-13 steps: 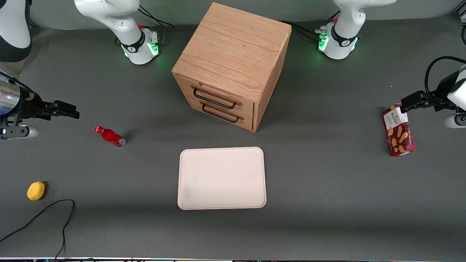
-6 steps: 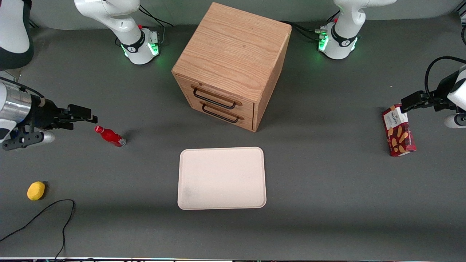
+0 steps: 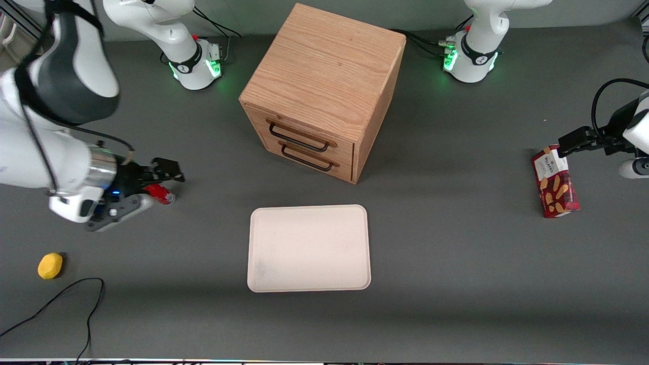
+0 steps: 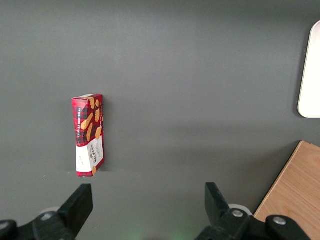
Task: Open upper drawer
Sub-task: 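Move the right gripper toward the upper drawer's black handle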
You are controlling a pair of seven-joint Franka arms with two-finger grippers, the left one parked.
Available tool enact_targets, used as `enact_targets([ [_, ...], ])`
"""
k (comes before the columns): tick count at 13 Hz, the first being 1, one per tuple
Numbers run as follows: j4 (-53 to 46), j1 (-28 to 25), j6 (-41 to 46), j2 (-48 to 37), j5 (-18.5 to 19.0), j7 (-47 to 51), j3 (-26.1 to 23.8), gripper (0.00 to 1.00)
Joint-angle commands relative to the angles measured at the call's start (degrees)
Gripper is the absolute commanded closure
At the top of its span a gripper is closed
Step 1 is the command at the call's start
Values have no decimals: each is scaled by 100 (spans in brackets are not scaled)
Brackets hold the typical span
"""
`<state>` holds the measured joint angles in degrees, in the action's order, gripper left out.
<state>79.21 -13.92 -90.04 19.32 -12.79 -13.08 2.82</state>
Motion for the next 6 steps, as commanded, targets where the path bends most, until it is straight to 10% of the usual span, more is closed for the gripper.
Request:
enact_targets([
  [1, -511, -67, -22, 467, 119, -300, -377, 0],
  [6, -583, -715, -286, 582, 259, -1714, -669, 0],
])
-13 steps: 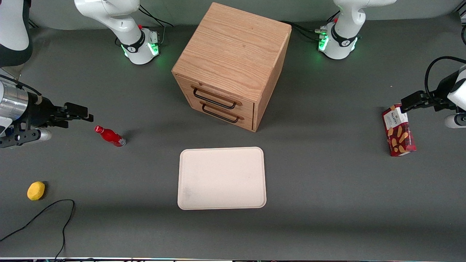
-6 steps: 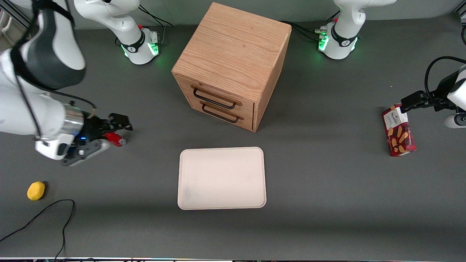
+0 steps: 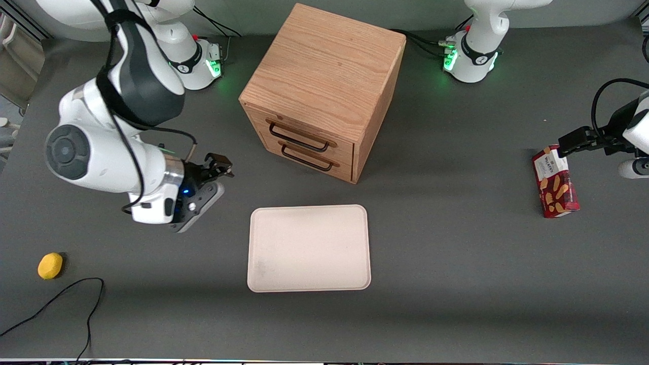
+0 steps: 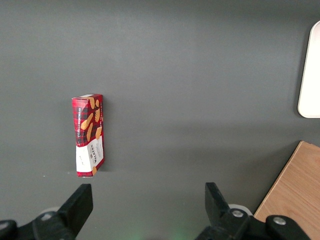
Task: Open upper drawer
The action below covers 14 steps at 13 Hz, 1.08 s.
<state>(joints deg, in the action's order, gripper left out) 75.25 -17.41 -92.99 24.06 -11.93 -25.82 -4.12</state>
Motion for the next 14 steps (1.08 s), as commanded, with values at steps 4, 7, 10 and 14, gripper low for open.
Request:
enact_targets([
  [4, -142, -850, 17, 160, 217, -635, 16, 0],
  [7, -46, -1123, -9, 344, 130, -513, 16, 0],
  [10, 218, -1238, -18, 362, -168, -372, 25, 0],
  [14, 420, -1326, -18, 354, -354, -3, 16, 0],
])
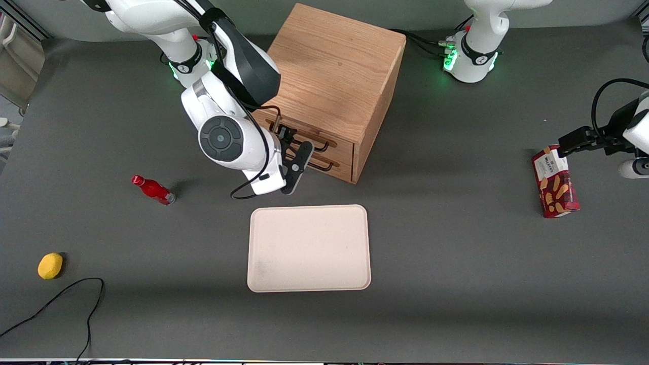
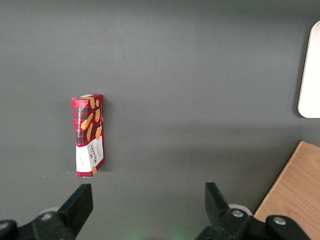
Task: Open upper drawer
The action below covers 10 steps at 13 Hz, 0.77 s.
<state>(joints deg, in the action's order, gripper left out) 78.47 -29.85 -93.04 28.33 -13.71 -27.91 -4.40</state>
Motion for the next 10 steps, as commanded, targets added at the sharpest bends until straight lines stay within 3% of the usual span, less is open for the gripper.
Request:
enact_targets([
  [1, 99, -82, -12, -73, -315, 268, 45, 0],
  [10, 441, -91, -214, -82, -492, 295, 45, 0],
])
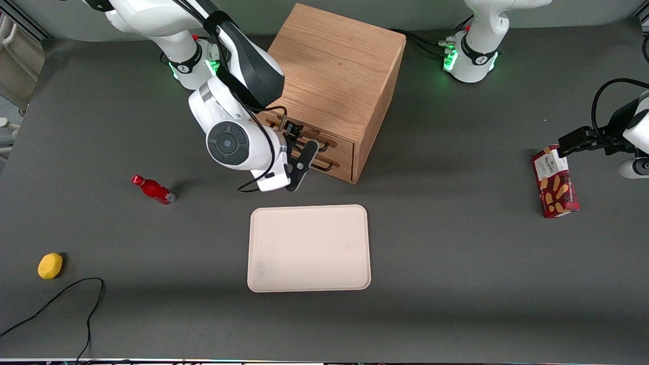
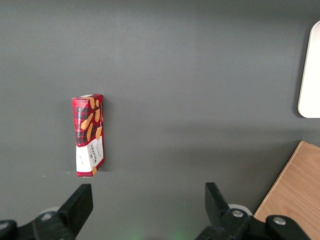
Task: Open upper drawer
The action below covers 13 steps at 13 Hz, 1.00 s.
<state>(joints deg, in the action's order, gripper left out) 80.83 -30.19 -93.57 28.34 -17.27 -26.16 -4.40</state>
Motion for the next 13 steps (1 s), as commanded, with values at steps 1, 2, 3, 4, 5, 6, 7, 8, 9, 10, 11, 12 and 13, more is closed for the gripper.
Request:
enact_targets([
  [1, 222, -65, -170, -83, -136, 111, 45, 0],
  [2, 222, -65, -205, -83, -136, 111, 45, 0],
  [3, 266, -65, -240, -83, -136, 111, 45, 0],
  [4, 292, -65, -319, -83, -136, 111, 45, 0],
  [5, 301, -92, -354, -66, -136, 111, 45, 0],
  [6, 301, -109, -424, -48, -127, 111, 45, 0],
  [7, 301, -109, -503, -13, -136, 102, 45, 0],
  [8, 293, -109, -547, 4, -127, 102, 45, 0],
  [9, 275, -109, -565, 22, -119, 93, 54, 0],
  [10, 266, -101, -661, 57, -84, 32, 54, 0],
  [11, 275, -83, -732, 66, -57, 5, 62, 0],
  [12, 266, -48, -759, 109, -40, 5, 71, 0],
  [13, 249, -31, -785, 136, -22, -21, 89, 0],
])
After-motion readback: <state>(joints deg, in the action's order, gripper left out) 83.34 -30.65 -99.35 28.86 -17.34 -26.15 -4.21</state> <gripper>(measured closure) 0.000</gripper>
